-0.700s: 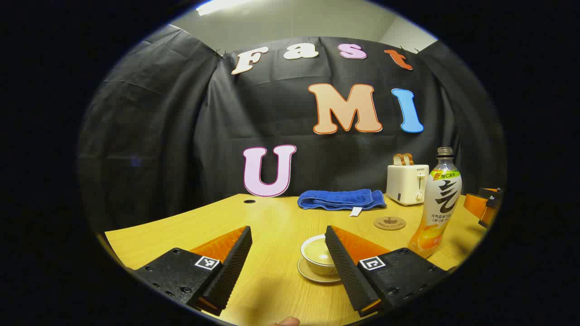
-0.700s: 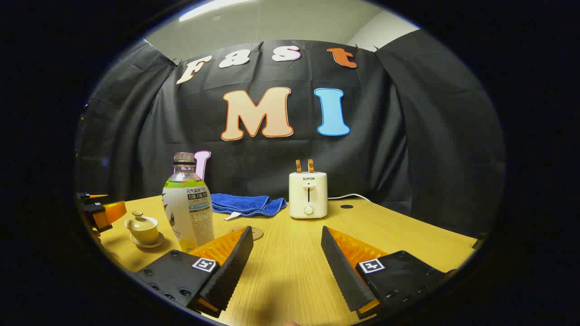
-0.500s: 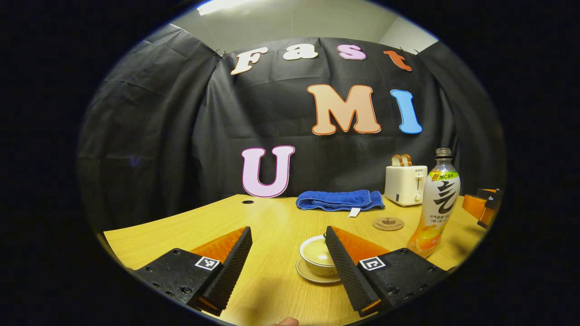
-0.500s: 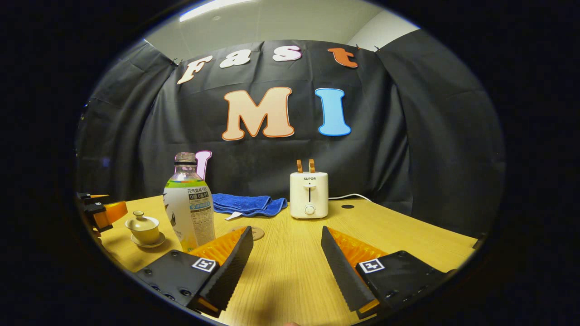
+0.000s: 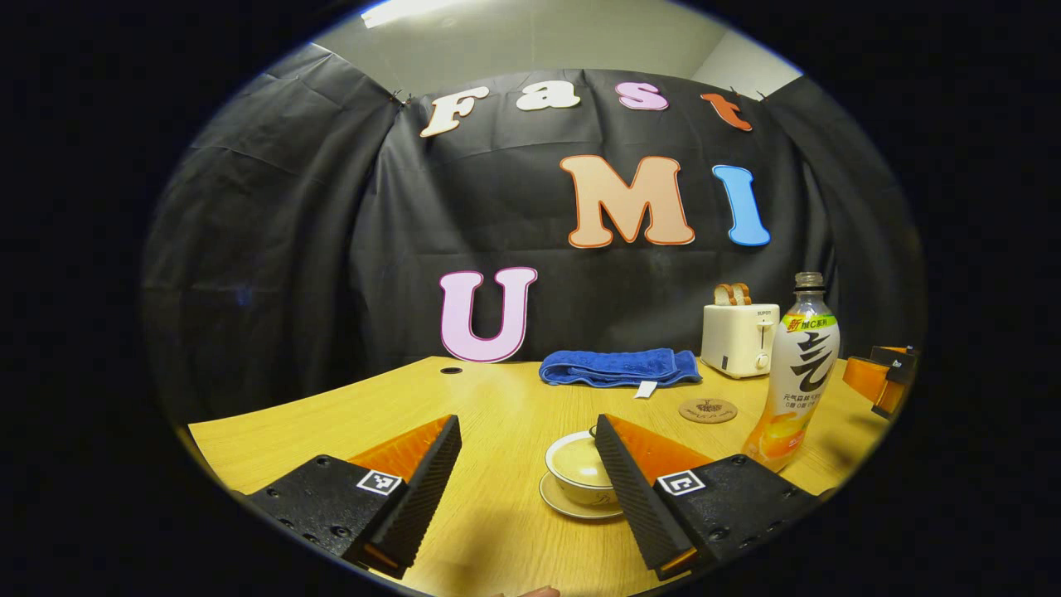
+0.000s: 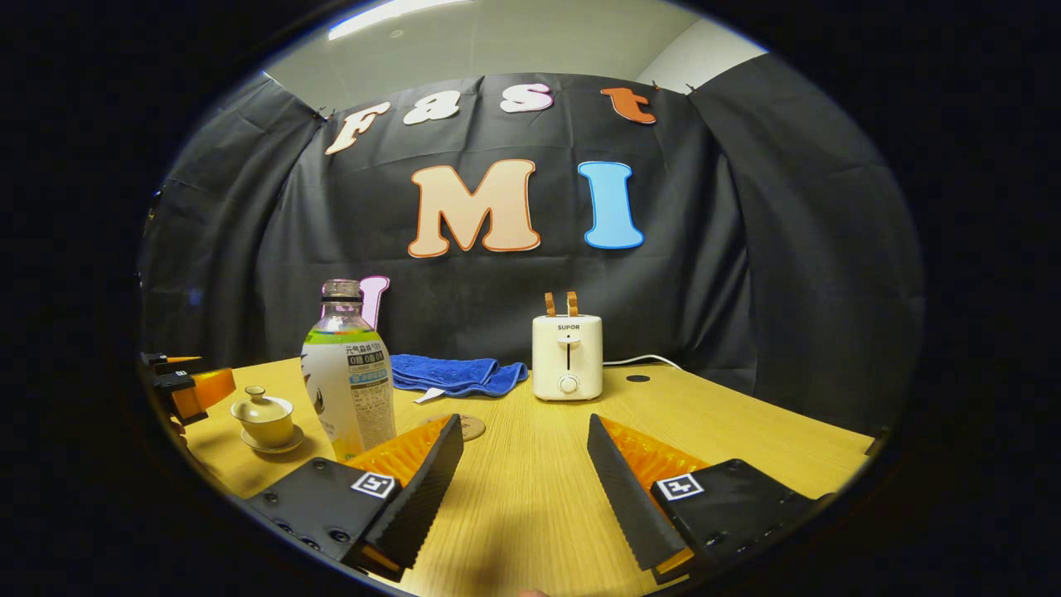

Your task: Open the teacup lid with one hand, grasp the water bottle and pour water into the teacup with the other hand; after pouring, place the water bottle on the coaster and then close the teacup lid.

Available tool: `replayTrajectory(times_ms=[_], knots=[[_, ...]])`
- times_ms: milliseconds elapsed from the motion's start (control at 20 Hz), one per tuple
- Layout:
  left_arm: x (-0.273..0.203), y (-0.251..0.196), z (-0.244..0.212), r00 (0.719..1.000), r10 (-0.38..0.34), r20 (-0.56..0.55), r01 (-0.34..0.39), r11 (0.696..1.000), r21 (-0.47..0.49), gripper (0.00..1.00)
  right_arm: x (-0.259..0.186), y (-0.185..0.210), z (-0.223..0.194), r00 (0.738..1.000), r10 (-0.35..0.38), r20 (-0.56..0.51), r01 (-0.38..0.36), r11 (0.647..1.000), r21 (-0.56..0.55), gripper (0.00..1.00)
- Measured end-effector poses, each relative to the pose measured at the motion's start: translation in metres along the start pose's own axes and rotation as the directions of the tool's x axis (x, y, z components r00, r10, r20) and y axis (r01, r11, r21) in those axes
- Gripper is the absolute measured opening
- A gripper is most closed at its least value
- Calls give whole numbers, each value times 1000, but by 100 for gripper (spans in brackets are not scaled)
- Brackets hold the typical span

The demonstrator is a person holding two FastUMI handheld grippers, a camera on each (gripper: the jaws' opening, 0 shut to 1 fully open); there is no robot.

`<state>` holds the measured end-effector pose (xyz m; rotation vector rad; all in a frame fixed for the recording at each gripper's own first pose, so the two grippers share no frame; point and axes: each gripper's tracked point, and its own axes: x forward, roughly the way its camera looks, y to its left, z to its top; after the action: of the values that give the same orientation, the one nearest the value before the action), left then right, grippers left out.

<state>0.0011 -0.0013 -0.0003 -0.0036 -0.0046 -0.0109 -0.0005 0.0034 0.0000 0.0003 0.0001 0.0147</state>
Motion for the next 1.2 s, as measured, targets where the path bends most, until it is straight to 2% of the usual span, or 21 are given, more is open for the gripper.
replayTrajectory(times_ms=[200, 350, 900, 1000, 1200], knots=[[1, -1, 0, 1000, -3, 1, 3, 1000, -1, 95, 2, 0, 1, 1000, 1, 0, -1, 1000, 0, 94], [1, -9, 0, 999, -38, 1, 38, 999, -2, 95, 1, 0, 0, 1000, 1, 0, -1, 1000, 0, 94], [22, -44, -14, 982, -152, -107, 157, 987, 36, 94, 2, 1, 0, 1000, 9, 0, -9, 1000, 0, 94], [26, -48, -13, 979, -163, -120, 171, 984, 56, 90, 1, 1, 0, 1000, 12, 0, -12, 1000, 1, 94], [30, -57, -16, 971, -188, -147, 200, 977, 75, 73, 2, 3, 0, 1000, 19, 0, -19, 1000, 1, 94]])
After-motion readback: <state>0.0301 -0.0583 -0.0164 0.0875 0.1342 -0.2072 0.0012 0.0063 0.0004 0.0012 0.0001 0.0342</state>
